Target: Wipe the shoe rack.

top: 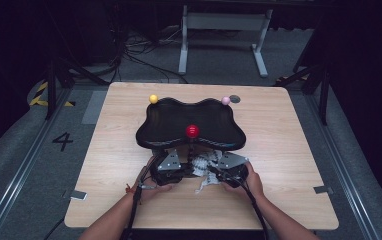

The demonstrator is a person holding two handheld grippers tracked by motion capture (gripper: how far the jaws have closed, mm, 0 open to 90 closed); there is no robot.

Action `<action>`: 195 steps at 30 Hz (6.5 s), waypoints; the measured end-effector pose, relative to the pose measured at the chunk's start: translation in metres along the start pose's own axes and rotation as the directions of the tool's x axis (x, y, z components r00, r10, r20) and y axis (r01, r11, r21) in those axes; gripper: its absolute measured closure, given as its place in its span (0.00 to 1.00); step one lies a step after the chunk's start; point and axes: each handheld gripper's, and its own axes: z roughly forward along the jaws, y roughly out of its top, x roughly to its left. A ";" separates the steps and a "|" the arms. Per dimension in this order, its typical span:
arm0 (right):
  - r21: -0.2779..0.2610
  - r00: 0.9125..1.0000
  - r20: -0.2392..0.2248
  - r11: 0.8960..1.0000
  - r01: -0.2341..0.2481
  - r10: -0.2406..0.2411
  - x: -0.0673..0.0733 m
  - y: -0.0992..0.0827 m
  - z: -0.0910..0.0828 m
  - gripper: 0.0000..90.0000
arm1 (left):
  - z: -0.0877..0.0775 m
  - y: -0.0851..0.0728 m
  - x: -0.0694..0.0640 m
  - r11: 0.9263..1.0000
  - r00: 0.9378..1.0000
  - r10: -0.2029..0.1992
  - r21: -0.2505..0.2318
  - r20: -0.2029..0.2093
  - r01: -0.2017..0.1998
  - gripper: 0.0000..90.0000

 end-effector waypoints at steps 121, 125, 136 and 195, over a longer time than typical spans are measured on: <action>0.054 0.996 0.082 0.998 0.026 -0.030 -0.037 -0.022 -0.016 0.89 | -0.035 -0.019 0.142 0.938 0.832 -0.345 -0.126 -0.435 0.323 0.56; 0.052 0.996 0.080 0.998 0.025 -0.029 -0.038 -0.023 -0.017 0.89 | -0.029 -0.016 0.146 0.937 0.842 -0.345 -0.106 -0.416 0.332 0.54; 0.064 0.992 0.123 0.998 0.029 -0.036 -0.044 -0.028 -0.018 0.89 | -0.023 -0.015 0.150 0.937 0.846 -0.347 -0.105 -0.404 0.333 0.79; -0.206 0.997 -0.061 0.978 0.038 -0.051 0.008 -0.009 -0.065 0.89 | -0.057 -0.037 0.104 0.952 0.867 -0.300 -0.066 -0.397 0.300 0.83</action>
